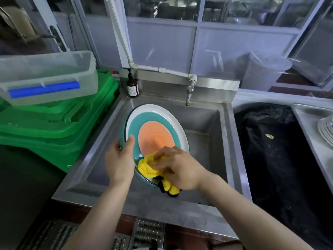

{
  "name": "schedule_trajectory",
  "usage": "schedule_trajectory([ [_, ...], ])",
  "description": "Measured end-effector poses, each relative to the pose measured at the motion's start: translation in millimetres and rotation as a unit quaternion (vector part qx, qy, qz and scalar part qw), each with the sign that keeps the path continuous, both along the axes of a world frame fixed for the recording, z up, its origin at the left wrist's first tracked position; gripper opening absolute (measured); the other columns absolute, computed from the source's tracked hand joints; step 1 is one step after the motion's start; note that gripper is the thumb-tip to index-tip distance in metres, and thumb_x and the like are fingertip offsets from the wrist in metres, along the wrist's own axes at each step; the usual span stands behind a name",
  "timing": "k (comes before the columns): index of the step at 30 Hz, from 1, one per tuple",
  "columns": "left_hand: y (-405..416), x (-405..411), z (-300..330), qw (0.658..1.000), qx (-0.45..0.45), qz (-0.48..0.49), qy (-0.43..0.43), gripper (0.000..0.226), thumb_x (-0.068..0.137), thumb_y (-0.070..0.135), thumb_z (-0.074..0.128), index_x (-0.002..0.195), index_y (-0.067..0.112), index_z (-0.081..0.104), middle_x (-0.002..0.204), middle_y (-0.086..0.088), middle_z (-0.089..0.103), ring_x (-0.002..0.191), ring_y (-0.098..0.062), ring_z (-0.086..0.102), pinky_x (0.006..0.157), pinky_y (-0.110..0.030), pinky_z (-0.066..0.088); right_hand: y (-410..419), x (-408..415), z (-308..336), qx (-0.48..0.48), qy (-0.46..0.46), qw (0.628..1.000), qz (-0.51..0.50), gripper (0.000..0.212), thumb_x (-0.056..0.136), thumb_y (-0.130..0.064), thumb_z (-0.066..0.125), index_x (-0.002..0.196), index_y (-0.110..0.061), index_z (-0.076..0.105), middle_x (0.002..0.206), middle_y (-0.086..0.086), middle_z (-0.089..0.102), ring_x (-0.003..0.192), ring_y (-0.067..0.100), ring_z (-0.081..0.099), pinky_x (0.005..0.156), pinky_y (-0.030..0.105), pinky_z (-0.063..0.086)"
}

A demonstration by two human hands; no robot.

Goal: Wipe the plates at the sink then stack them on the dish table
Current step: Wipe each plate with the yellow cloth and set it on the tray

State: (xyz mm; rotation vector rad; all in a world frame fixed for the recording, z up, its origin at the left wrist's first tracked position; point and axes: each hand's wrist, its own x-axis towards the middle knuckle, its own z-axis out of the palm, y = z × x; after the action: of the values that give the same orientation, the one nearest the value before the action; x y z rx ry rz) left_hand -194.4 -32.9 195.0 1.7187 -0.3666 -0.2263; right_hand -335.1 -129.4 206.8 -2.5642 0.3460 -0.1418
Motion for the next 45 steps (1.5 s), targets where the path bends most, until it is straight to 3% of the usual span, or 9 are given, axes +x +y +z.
schedule_trajectory([
  [9, -9, 16, -5, 0.998, -0.001, 0.004, 0.065, 0.012, 0.063, 0.029, 0.051, 0.062, 0.017, 0.053, 0.046, 0.009, 0.048, 0.051, -0.016, 0.041, 0.053, -0.030, 0.033, -32, -14, -13, 0.020, -0.063, 0.965, -0.253, 0.028, 0.089, -0.017, 0.060, 0.116, -0.021, 0.065, 0.118, -0.004, 0.066, 0.106, 0.019, 0.061, 0.088, 0.028, 0.046],
  [13, -10, 18, -2, 0.997, -0.003, 0.000, 0.078, 0.012, 0.063, 0.023, 0.049, 0.062, 0.012, 0.047, 0.051, 0.007, 0.047, 0.052, -0.013, 0.039, 0.051, -0.029, 0.031, -44, -22, -10, -0.062, -0.080, 0.956, -0.275, 0.026, 0.087, -0.015, 0.067, 0.113, -0.017, 0.071, 0.136, 0.008, 0.056, 0.129, 0.034, 0.045, 0.106, 0.042, 0.038],
  [16, -10, 19, -3, 0.997, -0.003, -0.003, 0.078, 0.025, 0.062, 0.023, 0.049, 0.070, -0.001, 0.045, 0.059, -0.003, 0.044, 0.058, -0.017, 0.037, 0.052, -0.029, 0.028, -49, -28, -4, -0.102, -0.134, 0.930, -0.328, 0.027, 0.084, -0.006, 0.065, 0.106, -0.018, 0.074, 0.122, 0.009, 0.063, 0.111, 0.035, 0.055, 0.086, 0.039, 0.048],
  [22, -13, 23, -15, 0.974, 0.049, -0.004, 0.220, 0.010, 0.067, 0.022, 0.053, 0.072, 0.013, 0.054, 0.070, -0.006, 0.055, 0.068, -0.027, 0.051, 0.067, -0.039, 0.047, -66, -31, 13, -0.125, -0.119, 0.863, -0.474, 0.022, 0.093, -0.009, 0.044, 0.109, -0.010, 0.058, 0.097, 0.012, 0.065, 0.085, 0.038, 0.057, 0.061, 0.033, 0.025],
  [28, -17, 12, -33, 0.948, 0.046, -0.016, 0.315, 0.012, 0.078, 0.002, 0.049, 0.078, 0.012, 0.057, 0.069, -0.007, 0.058, 0.059, -0.021, 0.055, 0.039, -0.022, 0.047, -26, -23, 27, -0.217, -0.255, 0.908, -0.251, 0.025, 0.071, 0.004, 0.058, 0.095, -0.001, 0.065, 0.078, 0.014, 0.067, 0.066, 0.036, 0.062, 0.054, 0.032, 0.048],
  [31, -18, 9, -38, 0.933, 0.041, -0.020, 0.357, 0.010, 0.080, 0.003, 0.052, 0.082, 0.010, 0.058, 0.071, -0.010, 0.061, 0.061, -0.024, 0.060, 0.041, -0.025, 0.049, -3, -26, 5, -0.165, -0.175, 0.968, -0.073, 0.034, 0.070, 0.005, 0.060, 0.103, -0.002, 0.065, 0.095, 0.013, 0.069, 0.078, 0.035, 0.064, 0.061, 0.033, 0.052],
  [38, -12, 5, -46, 0.914, 0.014, -0.004, 0.405, 0.013, 0.077, -0.002, 0.049, 0.079, 0.008, 0.055, 0.066, -0.012, 0.058, 0.057, -0.027, 0.058, 0.038, -0.029, 0.050, 10, -40, -19, -0.061, -0.098, 0.993, -0.039, 0.032, 0.070, 0.002, 0.063, 0.101, -0.006, 0.066, 0.101, 0.007, 0.070, 0.091, 0.033, 0.063, 0.080, 0.038, 0.052],
  [41, -10, 3, -45, 0.916, 0.019, 0.003, 0.401, 0.012, 0.075, -0.003, 0.047, 0.077, 0.006, 0.055, 0.065, -0.014, 0.056, 0.053, -0.027, 0.055, 0.041, -0.028, 0.051, 7, -43, -20, -0.013, -0.055, 0.998, -0.022, 0.025, 0.077, -0.022, 0.075, 0.100, -0.016, 0.069, 0.120, 0.003, 0.065, 0.111, 0.020, 0.057, 0.096, 0.029, 0.042],
  [45, -10, -3, -41, 0.918, 0.001, -0.005, 0.397, 0.019, 0.074, -0.004, 0.051, 0.087, 0.004, 0.060, 0.070, -0.015, 0.062, 0.058, -0.029, 0.061, 0.042, -0.030, 0.052, 3, -33, -22, -0.052, 0.007, 0.994, -0.100, 0.055, 0.074, -0.046, 0.076, 0.118, -0.021, 0.058, 0.118, -0.001, 0.058, 0.110, 0.023, 0.050, 0.092, 0.034, 0.041],
])
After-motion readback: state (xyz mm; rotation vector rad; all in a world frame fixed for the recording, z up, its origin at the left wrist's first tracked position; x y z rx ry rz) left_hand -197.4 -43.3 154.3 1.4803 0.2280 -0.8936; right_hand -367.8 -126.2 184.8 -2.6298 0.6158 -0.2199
